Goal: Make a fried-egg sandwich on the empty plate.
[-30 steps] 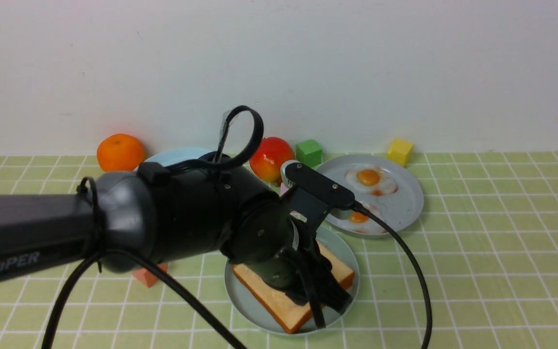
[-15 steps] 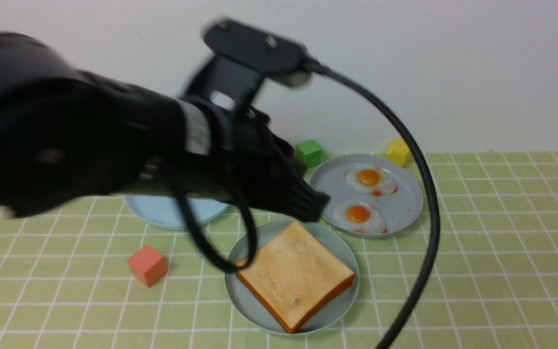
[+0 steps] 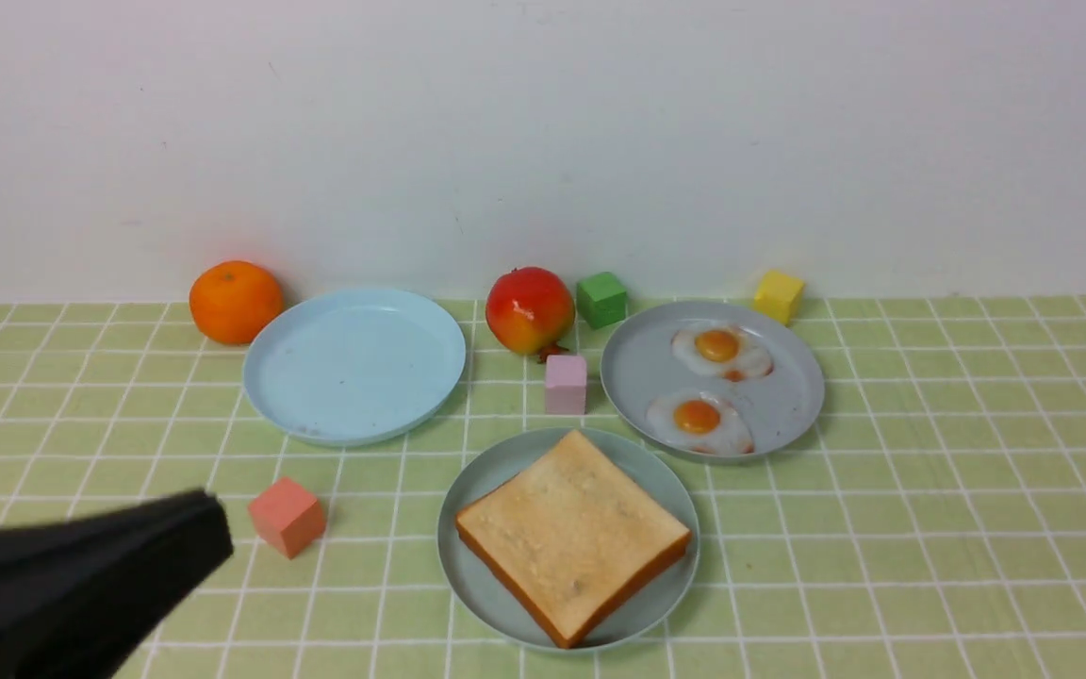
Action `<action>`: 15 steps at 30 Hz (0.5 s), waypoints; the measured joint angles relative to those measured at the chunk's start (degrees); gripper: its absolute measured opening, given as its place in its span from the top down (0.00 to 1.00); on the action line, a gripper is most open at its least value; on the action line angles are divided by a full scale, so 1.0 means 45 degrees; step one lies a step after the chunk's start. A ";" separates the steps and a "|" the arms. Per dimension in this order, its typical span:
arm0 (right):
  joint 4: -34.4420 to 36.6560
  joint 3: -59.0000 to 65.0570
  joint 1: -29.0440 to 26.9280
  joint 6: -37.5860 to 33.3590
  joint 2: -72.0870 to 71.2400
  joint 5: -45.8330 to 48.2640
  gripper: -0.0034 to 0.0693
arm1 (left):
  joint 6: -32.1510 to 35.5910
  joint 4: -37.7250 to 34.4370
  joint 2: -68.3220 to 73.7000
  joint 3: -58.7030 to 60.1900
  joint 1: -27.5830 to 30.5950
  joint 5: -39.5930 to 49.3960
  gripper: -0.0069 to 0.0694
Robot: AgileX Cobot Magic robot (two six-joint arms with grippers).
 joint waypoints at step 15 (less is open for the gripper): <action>-0.0930 0.3394 0.0000 0.2446 -0.3488 -0.3620 0.96 | -0.0012 0.0000 -0.0841 0.1858 0.0000 -0.0770 0.93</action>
